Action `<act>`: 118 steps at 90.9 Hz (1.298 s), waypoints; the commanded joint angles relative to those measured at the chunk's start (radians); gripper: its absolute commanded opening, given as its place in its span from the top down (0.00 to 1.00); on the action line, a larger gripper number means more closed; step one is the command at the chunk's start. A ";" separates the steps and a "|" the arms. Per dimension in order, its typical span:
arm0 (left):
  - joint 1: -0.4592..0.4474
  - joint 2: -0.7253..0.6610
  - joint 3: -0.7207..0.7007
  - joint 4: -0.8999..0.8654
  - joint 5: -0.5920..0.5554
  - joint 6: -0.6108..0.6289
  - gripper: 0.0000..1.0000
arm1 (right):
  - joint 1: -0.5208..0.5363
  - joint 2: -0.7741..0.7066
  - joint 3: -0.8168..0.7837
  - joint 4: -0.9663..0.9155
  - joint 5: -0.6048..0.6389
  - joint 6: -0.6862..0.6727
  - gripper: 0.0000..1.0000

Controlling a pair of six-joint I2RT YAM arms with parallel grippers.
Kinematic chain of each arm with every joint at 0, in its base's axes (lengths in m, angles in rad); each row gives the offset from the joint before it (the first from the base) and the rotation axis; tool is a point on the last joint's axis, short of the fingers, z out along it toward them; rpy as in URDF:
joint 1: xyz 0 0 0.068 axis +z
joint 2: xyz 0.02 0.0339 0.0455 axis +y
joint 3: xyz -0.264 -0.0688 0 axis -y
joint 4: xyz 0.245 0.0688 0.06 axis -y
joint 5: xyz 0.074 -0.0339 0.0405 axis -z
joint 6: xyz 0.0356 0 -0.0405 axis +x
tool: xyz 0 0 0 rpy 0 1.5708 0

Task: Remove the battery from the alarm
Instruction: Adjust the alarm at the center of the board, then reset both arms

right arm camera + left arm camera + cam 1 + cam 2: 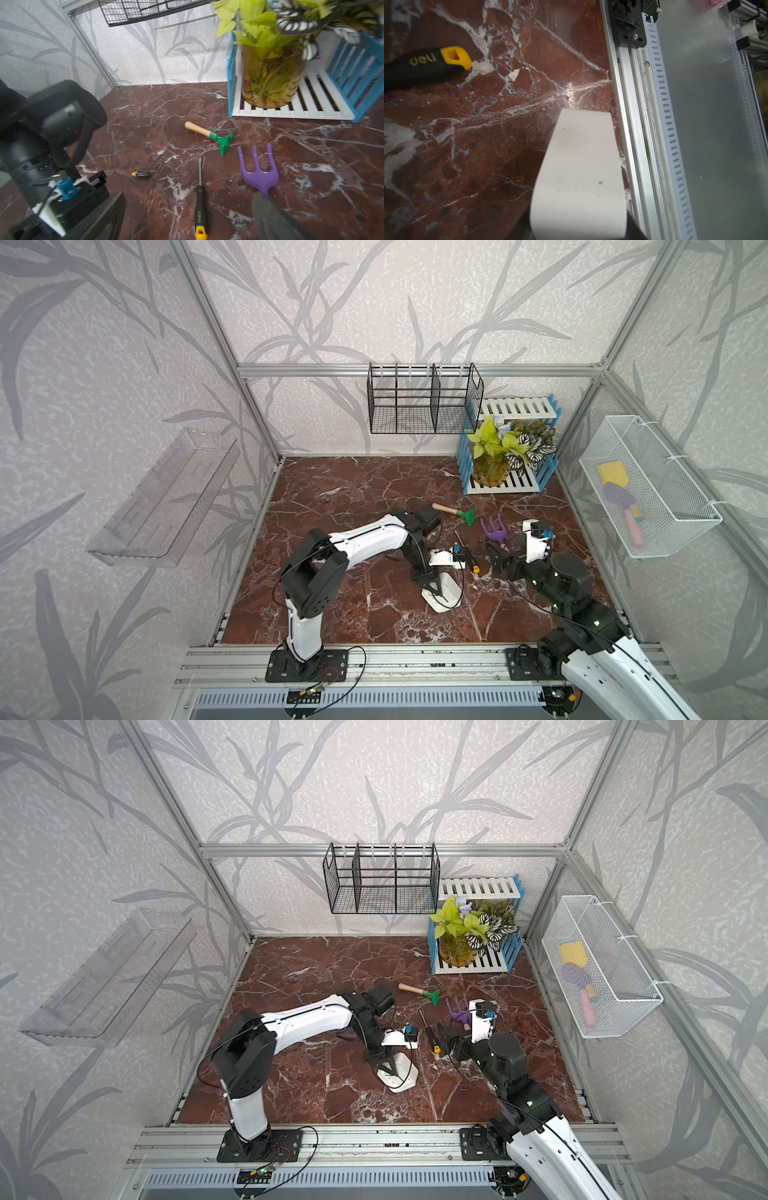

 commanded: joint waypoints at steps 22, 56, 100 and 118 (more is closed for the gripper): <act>0.074 0.286 0.312 -0.187 -0.012 -0.038 0.32 | -0.003 -0.057 0.003 -0.072 0.143 -0.027 0.01; 0.199 -0.190 -0.096 0.488 -0.052 -0.326 0.00 | -0.028 0.033 -0.062 0.011 0.563 0.006 0.01; 0.606 -0.993 -1.289 1.633 -0.974 -0.658 0.00 | -0.410 1.161 -0.090 1.209 0.232 -0.198 0.01; 0.706 -0.451 -1.101 1.956 -0.901 -0.687 0.00 | -0.433 1.122 -0.059 1.072 0.187 -0.181 0.01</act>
